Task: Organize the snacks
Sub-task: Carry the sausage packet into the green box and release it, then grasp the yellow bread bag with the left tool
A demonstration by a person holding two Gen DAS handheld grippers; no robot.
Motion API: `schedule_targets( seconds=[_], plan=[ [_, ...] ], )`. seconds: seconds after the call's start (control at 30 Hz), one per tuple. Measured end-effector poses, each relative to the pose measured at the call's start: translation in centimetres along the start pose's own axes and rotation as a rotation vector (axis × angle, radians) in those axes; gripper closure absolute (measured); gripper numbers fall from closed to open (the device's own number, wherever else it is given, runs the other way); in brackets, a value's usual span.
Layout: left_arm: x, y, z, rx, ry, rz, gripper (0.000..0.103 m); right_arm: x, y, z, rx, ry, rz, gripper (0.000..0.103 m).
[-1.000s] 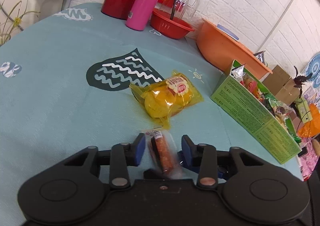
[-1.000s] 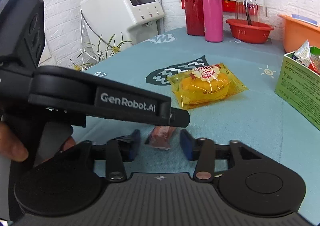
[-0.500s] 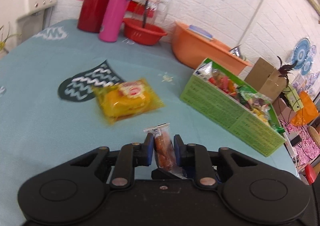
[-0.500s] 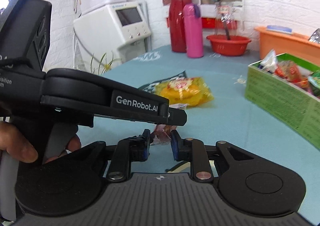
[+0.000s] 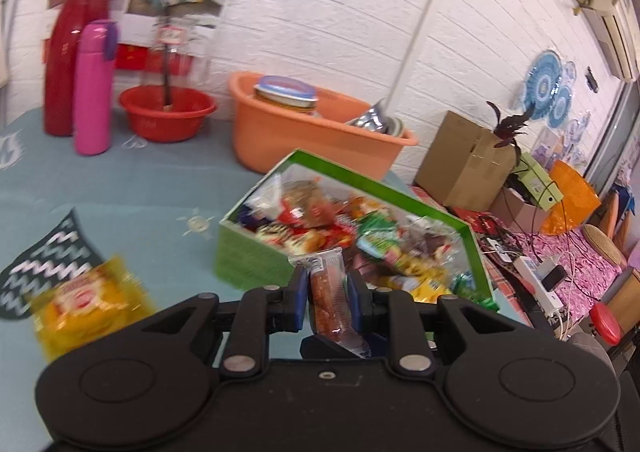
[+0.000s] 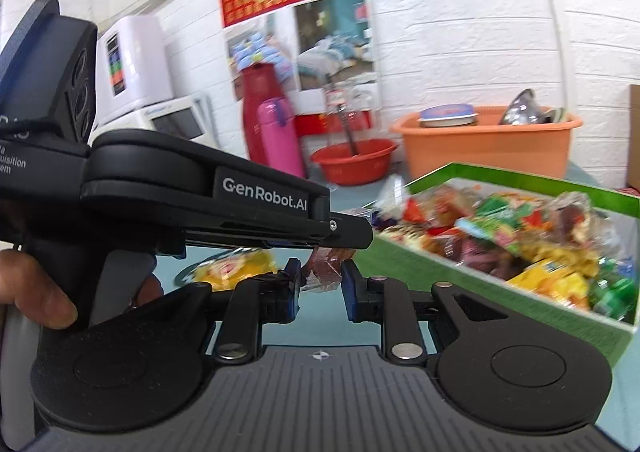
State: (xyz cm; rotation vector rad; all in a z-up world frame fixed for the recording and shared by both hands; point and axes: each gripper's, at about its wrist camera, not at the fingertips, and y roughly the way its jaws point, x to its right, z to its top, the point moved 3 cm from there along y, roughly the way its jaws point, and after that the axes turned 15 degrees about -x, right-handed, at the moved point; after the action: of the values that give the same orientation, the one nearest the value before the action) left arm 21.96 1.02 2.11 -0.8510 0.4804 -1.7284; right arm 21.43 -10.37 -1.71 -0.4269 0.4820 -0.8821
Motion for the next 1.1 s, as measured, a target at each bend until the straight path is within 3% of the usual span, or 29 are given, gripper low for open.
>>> schedule_targets(
  seconds=[0.17,0.43,0.53,0.57,0.7,0.8,1.1],
  plan=[
    [1.7,2.5,2.6,0.018,0.034,-0.009,0.020,3.2,0.4,1.7,0.031,0.034,-0.013,0.065],
    [0.5,6.5,5.3,0.001,0.005,-0.015,0.017,6.4,3.7,3.0,0.029,0.065,-0.009,0.063],
    [0.0,7.1,5.1,-0.016,0.007,-0.028,0.000,6.6,4.6,2.1,0.009,0.038,-0.077,0.057],
    [-0.3,7.1,4.9,-0.016,-0.002,-0.036,0.000,6.5,4.8,1.8,-0.004,0.020,-0.092,0.044],
    [-1.1,6.3,4.3,-0.016,-0.019,-0.039,0.000,5.9,4.0,1.5,0.020,-0.008,-0.127,0.007],
    [-1.5,5.5,3.8,-0.016,-0.024,-0.026,0.000,5.8,3.5,1.2,0.036,0.003,-0.115,0.000],
    [-4.1,0.6,1.4,0.011,-0.042,0.026,0.000,4.5,1.1,-0.1,0.010,0.058,-0.071,0.000]
  ],
)
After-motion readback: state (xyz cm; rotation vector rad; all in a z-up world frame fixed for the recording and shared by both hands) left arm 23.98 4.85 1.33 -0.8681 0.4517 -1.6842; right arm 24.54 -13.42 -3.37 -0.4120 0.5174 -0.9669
